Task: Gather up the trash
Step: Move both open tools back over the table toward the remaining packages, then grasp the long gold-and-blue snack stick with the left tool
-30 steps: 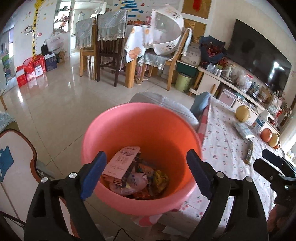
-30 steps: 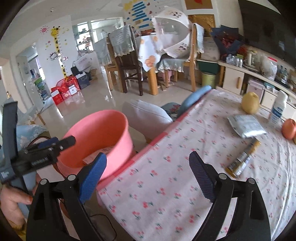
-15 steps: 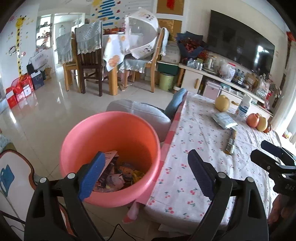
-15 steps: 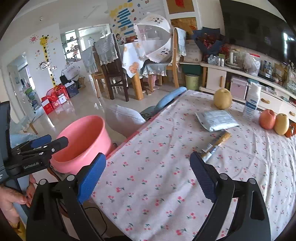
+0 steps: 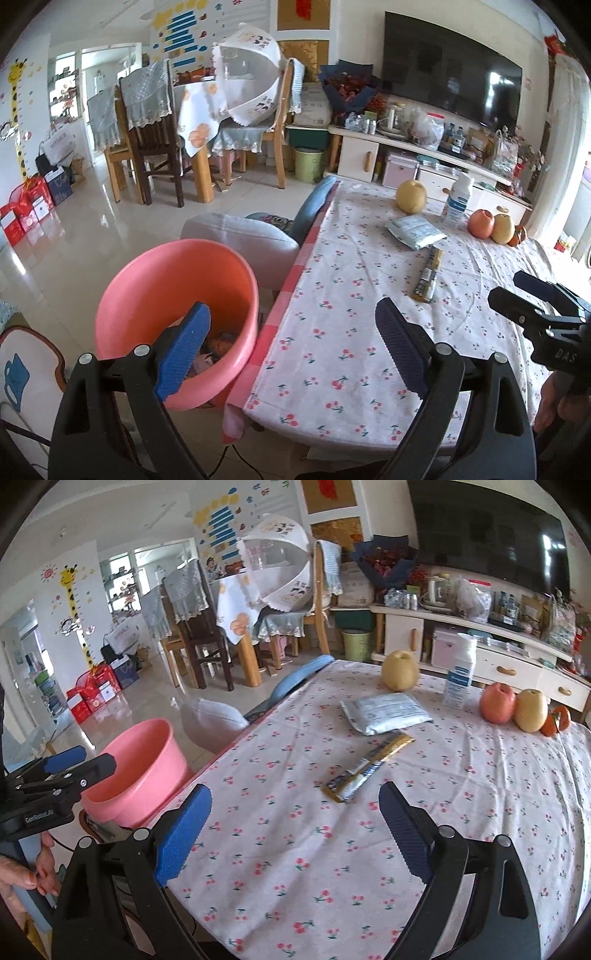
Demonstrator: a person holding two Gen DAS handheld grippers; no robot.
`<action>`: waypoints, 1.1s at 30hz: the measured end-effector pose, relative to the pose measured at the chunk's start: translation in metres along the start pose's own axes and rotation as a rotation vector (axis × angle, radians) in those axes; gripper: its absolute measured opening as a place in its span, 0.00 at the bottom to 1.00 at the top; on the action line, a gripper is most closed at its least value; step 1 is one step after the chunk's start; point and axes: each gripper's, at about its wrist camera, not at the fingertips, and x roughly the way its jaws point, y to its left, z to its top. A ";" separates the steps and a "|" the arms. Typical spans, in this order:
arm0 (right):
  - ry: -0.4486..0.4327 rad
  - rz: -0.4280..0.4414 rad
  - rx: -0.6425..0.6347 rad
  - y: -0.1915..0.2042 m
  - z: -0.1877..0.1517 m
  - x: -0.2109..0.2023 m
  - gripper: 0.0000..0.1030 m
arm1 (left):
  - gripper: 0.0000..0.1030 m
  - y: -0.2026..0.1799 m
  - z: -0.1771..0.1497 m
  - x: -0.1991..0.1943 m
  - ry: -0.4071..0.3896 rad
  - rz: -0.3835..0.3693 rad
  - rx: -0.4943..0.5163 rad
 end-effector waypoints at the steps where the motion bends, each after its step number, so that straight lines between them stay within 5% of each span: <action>1: -0.002 -0.005 0.008 -0.005 0.000 -0.001 0.88 | 0.89 -0.005 0.001 0.000 0.001 -0.001 0.008; 22: -0.002 -0.106 0.101 -0.093 -0.012 -0.007 0.88 | 0.89 -0.096 0.009 0.021 0.030 -0.065 0.159; 33: 0.040 -0.186 0.209 -0.169 -0.014 0.006 0.89 | 0.89 -0.160 0.016 0.076 0.106 -0.189 0.256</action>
